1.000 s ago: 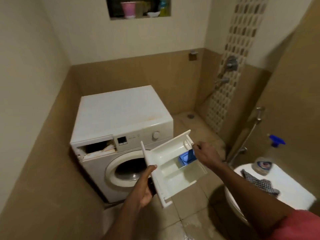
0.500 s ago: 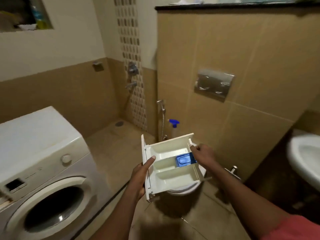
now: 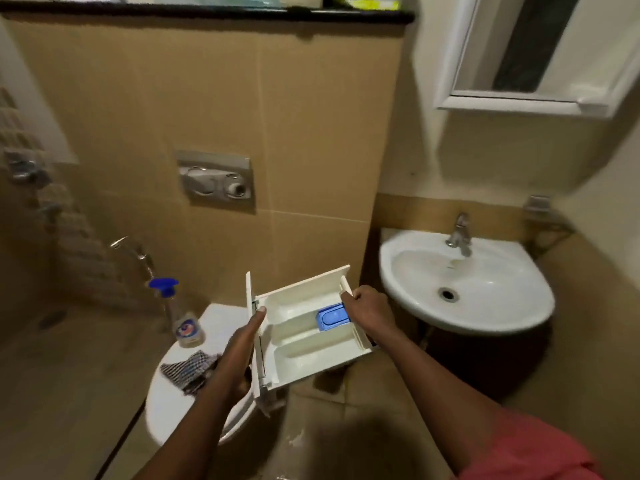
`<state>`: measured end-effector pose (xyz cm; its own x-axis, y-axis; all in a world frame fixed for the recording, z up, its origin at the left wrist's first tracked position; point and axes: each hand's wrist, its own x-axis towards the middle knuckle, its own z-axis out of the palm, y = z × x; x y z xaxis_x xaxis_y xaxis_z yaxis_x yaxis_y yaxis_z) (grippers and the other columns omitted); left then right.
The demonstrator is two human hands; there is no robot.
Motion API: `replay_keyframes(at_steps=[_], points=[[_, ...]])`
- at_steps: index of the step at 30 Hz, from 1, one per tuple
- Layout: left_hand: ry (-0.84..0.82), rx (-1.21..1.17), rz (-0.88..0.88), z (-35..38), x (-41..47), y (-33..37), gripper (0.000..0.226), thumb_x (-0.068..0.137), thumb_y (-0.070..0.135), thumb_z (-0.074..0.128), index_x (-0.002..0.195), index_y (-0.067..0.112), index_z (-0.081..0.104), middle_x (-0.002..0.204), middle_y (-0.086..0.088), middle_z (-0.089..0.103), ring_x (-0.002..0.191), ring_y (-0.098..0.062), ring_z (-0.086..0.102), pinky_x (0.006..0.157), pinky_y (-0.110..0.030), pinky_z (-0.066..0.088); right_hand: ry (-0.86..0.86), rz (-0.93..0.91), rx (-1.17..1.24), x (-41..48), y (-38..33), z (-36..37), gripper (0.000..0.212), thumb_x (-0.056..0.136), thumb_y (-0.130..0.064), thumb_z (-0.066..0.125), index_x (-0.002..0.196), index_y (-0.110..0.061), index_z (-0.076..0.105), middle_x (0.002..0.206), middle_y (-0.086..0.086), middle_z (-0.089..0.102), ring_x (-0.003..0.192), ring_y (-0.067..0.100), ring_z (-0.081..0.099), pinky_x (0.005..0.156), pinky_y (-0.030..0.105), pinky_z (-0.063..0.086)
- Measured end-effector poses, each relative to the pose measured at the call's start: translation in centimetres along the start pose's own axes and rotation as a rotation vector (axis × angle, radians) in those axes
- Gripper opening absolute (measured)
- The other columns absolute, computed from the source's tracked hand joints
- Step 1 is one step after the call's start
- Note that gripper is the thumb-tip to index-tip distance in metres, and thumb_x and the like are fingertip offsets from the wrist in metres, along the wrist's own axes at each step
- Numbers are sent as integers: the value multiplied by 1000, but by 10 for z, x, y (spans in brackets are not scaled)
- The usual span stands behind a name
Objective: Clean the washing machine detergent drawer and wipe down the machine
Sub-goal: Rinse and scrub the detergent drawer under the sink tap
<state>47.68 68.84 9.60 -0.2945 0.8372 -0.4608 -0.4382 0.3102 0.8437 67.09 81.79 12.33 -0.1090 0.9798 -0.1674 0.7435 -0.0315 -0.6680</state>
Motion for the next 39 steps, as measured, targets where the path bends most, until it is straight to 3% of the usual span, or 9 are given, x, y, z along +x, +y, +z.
replay_keyframes(at_steps=[5,10,18,23,29,32,34,36,39], points=[[-86,135,8,81,36,9,38,88,47,65,116,22,67,109,-12,74,98,-35,70,80,-48,59,77,151,25,34,58,-48,35,91,-47,49,72,-18,43,89,8,57,81,24,53,65,29,38],[-185,240,-24,164,94,7,67,62,61,75,117,24,67,111,-13,72,101,-38,69,90,-60,54,184,263,60,69,109,-103,33,92,-45,51,89,-12,53,98,8,61,81,21,56,55,27,34],[-418,370,-14,285,178,25,27,90,39,64,103,15,69,92,-4,76,77,-18,71,63,-28,51,322,429,-16,152,155,-174,44,92,-47,50,106,-7,59,106,10,59,94,27,60,70,29,40],[-439,427,-113,335,226,20,55,77,54,70,116,16,61,108,-6,68,97,-27,63,69,-35,50,342,519,-21,181,190,-198,40,92,-47,49,82,-9,50,90,9,57,84,25,53,72,29,37],[-438,526,-187,385,252,10,46,79,50,69,105,12,66,102,-15,70,88,-32,65,73,-38,52,347,589,-26,205,222,-217,46,91,-47,48,59,-15,37,63,0,46,72,21,53,57,25,33],[-420,542,-217,399,264,2,50,78,49,71,103,6,67,96,-17,69,81,-33,62,73,-38,50,309,601,-32,222,234,-225,43,92,-45,47,63,-13,47,72,1,54,91,25,62,78,26,41],[-419,561,-236,409,274,-3,56,75,49,72,101,0,67,85,-15,63,75,-31,58,71,-37,49,304,559,3,239,237,-235,34,92,-41,52,91,-9,63,96,4,64,108,24,59,93,28,42],[-361,529,-230,428,289,-10,52,76,48,73,98,1,66,84,-14,62,75,-31,58,69,-37,50,309,483,3,269,245,-253,38,91,-38,58,115,-8,63,116,6,65,117,23,56,95,29,41],[-316,531,-249,436,296,-10,48,80,47,71,103,6,65,91,-14,68,80,-32,63,72,-37,53,322,385,7,304,243,-267,38,89,-41,62,116,-15,63,121,5,65,121,22,52,92,29,41]])
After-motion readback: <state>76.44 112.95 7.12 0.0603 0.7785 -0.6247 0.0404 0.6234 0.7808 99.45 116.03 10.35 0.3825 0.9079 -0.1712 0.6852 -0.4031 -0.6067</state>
